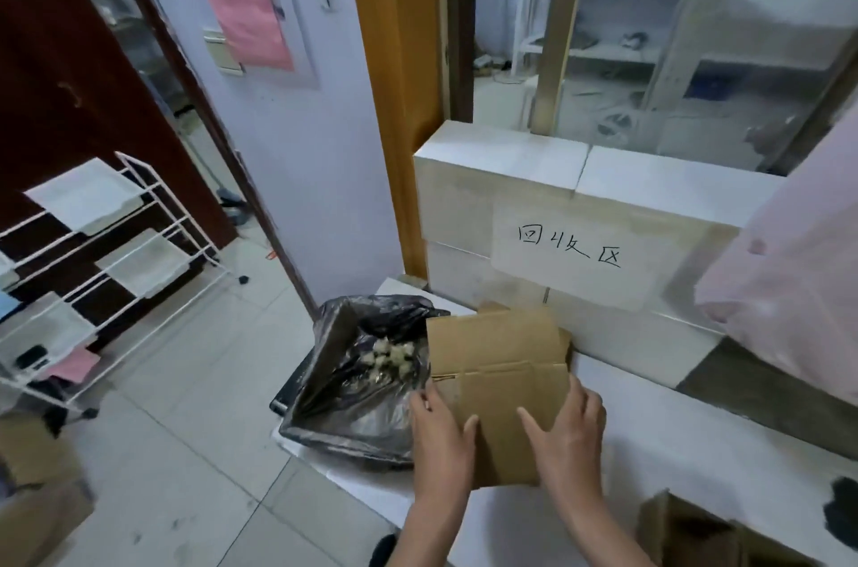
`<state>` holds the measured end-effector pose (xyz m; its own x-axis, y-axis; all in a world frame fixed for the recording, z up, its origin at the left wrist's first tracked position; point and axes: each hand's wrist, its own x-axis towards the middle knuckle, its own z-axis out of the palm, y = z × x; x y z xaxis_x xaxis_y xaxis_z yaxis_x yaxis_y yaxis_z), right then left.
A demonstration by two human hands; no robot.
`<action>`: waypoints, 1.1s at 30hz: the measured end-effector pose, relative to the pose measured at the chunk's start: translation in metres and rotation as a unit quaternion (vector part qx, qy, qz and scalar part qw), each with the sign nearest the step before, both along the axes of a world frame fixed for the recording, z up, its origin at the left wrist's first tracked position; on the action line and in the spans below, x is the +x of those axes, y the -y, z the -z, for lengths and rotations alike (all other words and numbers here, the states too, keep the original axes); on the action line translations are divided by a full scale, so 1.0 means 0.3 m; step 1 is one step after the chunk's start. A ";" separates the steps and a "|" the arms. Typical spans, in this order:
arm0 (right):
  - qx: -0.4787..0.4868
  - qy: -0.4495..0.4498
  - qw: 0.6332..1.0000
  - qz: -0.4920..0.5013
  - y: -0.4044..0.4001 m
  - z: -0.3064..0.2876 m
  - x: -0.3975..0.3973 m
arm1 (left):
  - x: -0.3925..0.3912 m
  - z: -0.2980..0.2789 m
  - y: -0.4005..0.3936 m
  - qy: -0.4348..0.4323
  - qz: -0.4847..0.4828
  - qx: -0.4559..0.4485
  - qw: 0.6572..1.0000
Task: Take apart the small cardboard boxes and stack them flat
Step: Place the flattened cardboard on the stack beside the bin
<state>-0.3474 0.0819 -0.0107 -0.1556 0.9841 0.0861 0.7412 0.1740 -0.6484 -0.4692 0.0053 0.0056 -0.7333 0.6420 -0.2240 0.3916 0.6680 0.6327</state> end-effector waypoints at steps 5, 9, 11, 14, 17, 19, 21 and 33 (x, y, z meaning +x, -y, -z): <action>0.010 -0.004 0.995 0.097 -0.004 -0.010 -0.132 | -0.187 -0.008 -0.101 0.014 0.095 0.004 0.995; -0.002 -0.005 0.988 0.156 -0.012 -0.061 -0.229 | -0.304 -0.022 -0.150 0.022 0.160 0.024 0.987; 0.006 -0.007 0.985 0.175 -0.021 -0.080 -0.270 | -0.353 -0.009 -0.184 0.020 0.200 0.031 0.979; -0.010 0.021 0.979 0.204 -0.009 -0.076 -0.290 | -0.383 0.014 -0.209 0.038 0.221 0.021 0.974; -0.012 0.033 0.974 0.226 0.002 -0.056 -0.302 | -0.385 0.043 -0.223 0.063 0.240 0.019 0.968; -0.018 0.043 0.969 0.242 -0.010 -0.029 -0.294 | -0.378 0.069 -0.249 0.069 0.251 0.006 0.965; -0.028 0.054 0.966 0.251 -0.028 0.005 -0.281 | -0.367 0.095 -0.285 0.065 0.263 -0.011 0.962; -0.161 0.114 0.951 0.238 -0.212 0.206 -0.273 | -0.336 0.265 -0.454 0.074 0.263 -0.099 0.957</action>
